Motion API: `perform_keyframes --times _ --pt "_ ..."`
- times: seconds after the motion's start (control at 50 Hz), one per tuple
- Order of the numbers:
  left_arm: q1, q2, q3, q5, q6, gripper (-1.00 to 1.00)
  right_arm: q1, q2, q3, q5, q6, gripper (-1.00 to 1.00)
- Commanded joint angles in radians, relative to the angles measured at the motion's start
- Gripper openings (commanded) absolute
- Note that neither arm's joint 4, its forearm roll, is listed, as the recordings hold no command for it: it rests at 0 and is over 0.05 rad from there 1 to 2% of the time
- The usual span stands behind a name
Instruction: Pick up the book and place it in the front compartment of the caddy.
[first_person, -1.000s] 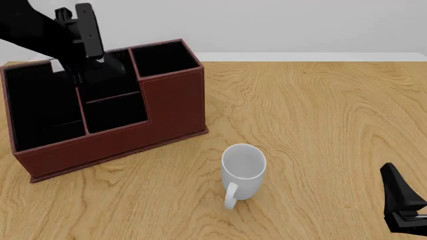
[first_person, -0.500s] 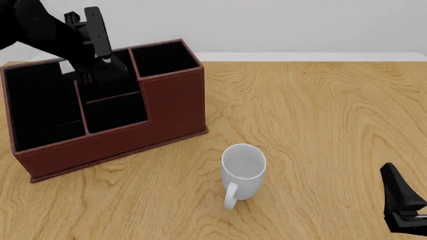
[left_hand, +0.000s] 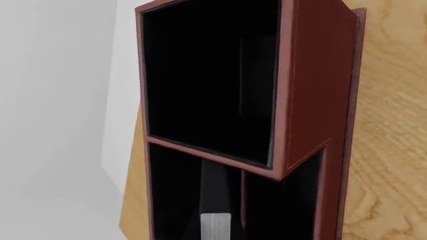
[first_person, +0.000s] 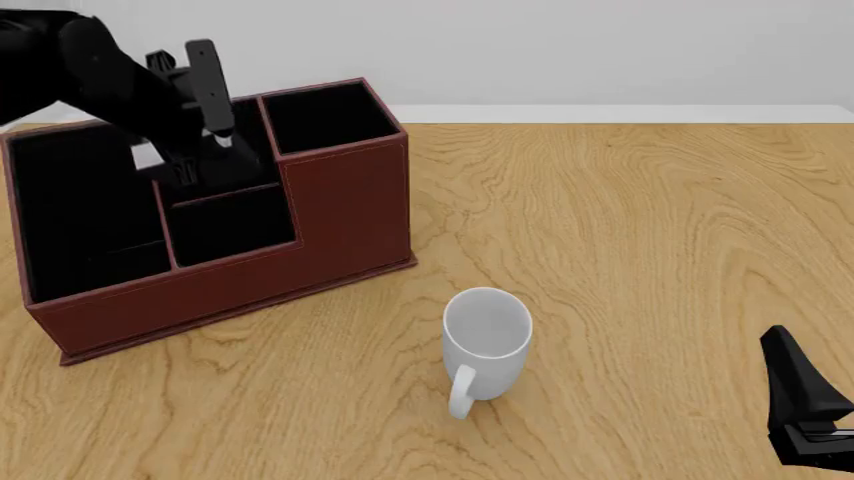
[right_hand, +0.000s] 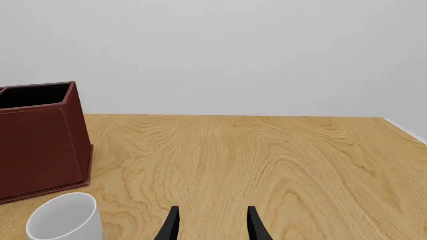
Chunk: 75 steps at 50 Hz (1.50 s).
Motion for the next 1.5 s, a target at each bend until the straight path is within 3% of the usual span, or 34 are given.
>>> perform_keyframes --times 0.02,0.56,0.76,1.1,1.2,1.26,1.32,1.38,1.42,1.46,1.5 --pt "0.000 0.010 -0.010 -0.012 0.007 -1.00 0.000 0.000 0.000 0.000 0.000 1.00" --pt "0.020 0.099 -0.045 -0.065 0.005 -1.00 0.000 0.000 0.000 0.000 0.000 1.00" --pt "0.053 0.100 -0.075 -0.058 0.040 -1.00 0.000 0.000 0.000 0.000 0.000 1.00" --pt "0.051 0.151 -0.056 -0.096 0.031 -1.00 0.000 0.000 0.000 0.000 0.000 1.00" --pt "0.068 0.151 -0.020 -0.133 0.051 -1.00 0.000 0.000 0.000 0.000 0.000 1.00" --pt "0.120 0.141 0.042 -0.199 0.118 -1.00 0.000 0.000 0.000 0.000 0.000 1.00" --pt "0.113 0.149 0.037 -0.208 0.114 -1.00 0.000 0.000 0.000 0.000 0.000 1.00" --pt "0.146 0.138 0.092 -0.301 0.183 -1.00 0.000 0.000 0.000 0.000 0.000 1.00" --pt "0.153 0.141 0.088 -0.285 0.181 -1.00 0.000 0.000 0.000 0.000 0.000 1.00" --pt "0.187 0.120 0.183 -0.391 0.278 -1.00 0.000 0.000 0.000 0.000 0.000 1.00" --pt "0.219 0.128 0.176 -0.415 0.289 -1.00 0.000 0.000 0.000 0.000 0.000 1.00"
